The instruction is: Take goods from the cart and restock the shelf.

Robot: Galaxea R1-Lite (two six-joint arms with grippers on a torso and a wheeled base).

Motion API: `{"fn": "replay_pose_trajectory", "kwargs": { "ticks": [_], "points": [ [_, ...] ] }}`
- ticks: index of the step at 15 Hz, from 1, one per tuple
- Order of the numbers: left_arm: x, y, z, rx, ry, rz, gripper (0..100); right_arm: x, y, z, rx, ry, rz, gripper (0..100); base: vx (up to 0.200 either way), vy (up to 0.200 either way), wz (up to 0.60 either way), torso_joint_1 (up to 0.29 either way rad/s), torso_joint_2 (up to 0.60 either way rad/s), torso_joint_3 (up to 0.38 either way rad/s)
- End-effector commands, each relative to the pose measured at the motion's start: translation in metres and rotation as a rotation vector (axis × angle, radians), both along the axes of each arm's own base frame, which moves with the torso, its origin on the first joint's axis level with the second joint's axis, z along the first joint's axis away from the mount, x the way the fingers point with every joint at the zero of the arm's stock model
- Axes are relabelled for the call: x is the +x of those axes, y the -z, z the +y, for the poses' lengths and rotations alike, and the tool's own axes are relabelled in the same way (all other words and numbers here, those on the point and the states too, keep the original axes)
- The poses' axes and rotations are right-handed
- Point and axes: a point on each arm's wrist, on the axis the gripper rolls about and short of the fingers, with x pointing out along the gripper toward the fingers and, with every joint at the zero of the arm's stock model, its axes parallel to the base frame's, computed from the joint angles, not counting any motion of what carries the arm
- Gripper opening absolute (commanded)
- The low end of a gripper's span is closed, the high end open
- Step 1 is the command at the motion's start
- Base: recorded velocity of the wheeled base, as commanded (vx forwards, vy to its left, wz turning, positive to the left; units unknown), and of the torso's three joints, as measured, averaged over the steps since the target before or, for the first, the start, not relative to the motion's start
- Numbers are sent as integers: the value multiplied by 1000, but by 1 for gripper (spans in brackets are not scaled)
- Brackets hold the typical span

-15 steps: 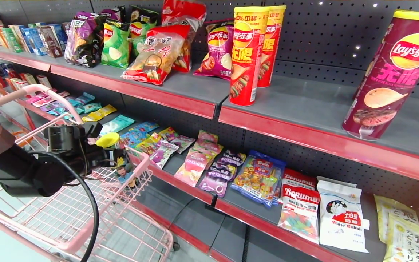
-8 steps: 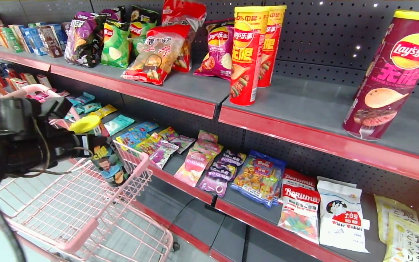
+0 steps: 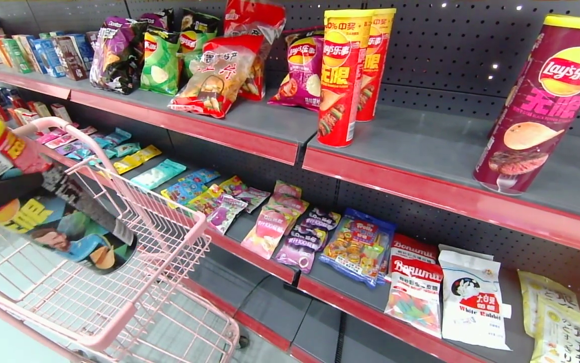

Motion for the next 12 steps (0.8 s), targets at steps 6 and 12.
{"fn": "replay_pose_trajectory", "kwargs": {
  "ticks": [6,12],
  "points": [
    [-130,43,-2,126,-104,-61,0,0,0,0,-1,-2,0,100,0,0,0,35,-128,-85],
    [-134,51,-1,163,-154,-66,0,0,0,0,-1,-1,0,100,0,0,0,189,-523,-337]
  ]
}}
